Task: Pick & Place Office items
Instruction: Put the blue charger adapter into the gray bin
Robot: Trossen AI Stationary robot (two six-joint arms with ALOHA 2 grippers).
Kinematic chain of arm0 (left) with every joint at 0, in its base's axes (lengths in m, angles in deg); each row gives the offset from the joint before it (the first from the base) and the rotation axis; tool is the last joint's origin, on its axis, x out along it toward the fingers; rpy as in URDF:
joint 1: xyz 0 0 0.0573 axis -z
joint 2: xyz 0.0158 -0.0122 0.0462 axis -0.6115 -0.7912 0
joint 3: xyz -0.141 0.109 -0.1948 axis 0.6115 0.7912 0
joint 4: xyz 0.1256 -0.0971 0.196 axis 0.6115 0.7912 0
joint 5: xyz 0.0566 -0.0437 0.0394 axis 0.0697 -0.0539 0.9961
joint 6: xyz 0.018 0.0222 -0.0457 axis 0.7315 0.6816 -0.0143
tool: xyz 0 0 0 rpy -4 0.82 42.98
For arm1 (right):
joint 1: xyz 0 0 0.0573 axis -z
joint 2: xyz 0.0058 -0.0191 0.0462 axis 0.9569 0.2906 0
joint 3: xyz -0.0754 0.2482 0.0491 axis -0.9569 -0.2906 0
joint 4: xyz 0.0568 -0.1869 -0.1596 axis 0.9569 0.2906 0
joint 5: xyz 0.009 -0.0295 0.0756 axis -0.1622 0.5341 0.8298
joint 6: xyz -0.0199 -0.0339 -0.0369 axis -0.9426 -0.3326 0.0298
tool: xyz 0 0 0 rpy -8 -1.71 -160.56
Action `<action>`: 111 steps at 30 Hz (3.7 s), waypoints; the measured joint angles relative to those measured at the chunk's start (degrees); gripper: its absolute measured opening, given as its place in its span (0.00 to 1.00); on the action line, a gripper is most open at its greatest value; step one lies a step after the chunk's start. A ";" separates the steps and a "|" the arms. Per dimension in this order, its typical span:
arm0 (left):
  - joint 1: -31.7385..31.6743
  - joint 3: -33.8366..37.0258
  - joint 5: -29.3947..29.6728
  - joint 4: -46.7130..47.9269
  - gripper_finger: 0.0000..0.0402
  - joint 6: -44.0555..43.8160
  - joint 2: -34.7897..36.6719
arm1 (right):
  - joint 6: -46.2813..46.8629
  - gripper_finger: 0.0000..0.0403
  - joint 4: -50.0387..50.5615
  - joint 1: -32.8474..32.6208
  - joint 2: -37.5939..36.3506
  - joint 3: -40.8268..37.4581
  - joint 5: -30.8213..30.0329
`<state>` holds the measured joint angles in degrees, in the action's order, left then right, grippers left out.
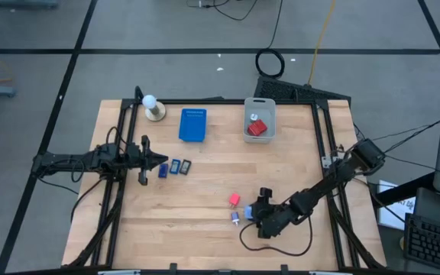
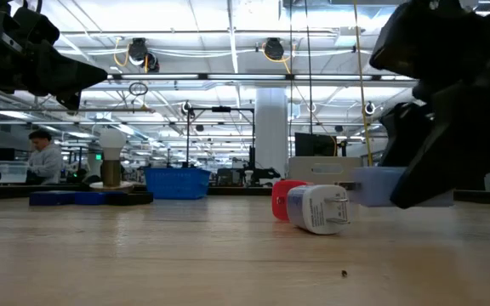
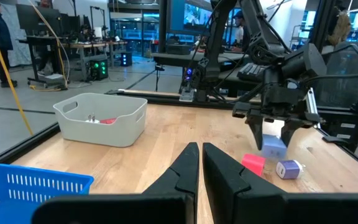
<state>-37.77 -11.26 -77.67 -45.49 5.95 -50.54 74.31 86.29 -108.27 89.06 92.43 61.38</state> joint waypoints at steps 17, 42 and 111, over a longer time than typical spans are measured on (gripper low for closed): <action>0.01 0.00 0.01 0.00 0.05 0.00 -0.01 | -7.26 0.55 -6.56 -2.73 -1.90 0.04 -1.25; 0.00 0.00 0.00 0.04 0.05 0.00 -0.01 | -14.33 0.53 -31.84 -5.79 -25.56 -21.01 -0.21; 0.00 0.00 0.01 0.00 0.05 0.01 0.00 | -21.32 0.54 -36.57 39.46 -51.34 -38.80 -2.90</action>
<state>-37.77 -11.26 -77.66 -45.49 5.96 -50.53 52.99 49.71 -68.81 37.73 53.63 58.49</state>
